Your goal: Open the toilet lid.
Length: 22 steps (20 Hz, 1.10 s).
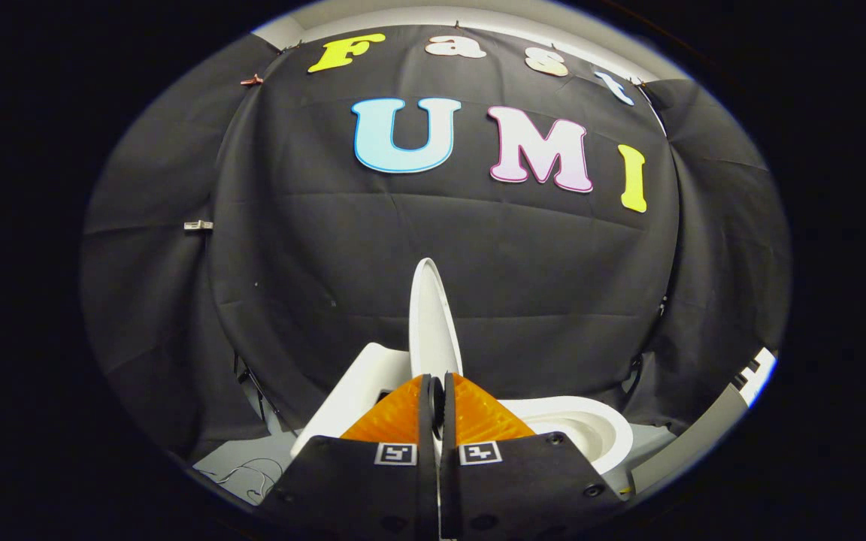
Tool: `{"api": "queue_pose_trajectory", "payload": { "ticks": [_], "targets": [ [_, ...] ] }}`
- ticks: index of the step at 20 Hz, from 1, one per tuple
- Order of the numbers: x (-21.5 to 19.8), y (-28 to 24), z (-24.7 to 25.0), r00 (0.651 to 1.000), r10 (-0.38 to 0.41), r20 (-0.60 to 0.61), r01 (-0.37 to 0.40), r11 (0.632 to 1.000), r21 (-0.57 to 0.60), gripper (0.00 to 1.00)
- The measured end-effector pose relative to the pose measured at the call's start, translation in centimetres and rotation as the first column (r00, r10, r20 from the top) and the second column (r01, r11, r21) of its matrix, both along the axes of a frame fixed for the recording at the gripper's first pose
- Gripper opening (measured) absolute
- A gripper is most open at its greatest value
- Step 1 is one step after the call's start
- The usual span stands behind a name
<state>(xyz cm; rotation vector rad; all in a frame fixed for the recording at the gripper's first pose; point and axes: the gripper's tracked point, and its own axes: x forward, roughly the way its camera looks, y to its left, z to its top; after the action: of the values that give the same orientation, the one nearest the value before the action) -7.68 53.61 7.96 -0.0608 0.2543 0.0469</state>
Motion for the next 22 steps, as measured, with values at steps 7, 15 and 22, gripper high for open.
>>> {"api": "queue_pose_trajectory", "payload": {
  "ticks": [7,15,22],
  "targets": [
    [-0.1,0.3,-0.2,1.0,0.023,-0.006,-0.023,1.0,0.01,0.07],
    [-1.0,0.4,-1.1,0.997,0.082,-0.002,-0.082,0.995,-0.065,0.93],
    [-1.1,1.0,-1.6,0.992,0.115,-0.059,-0.114,0.993,0.022,0.98]
  ]
}}
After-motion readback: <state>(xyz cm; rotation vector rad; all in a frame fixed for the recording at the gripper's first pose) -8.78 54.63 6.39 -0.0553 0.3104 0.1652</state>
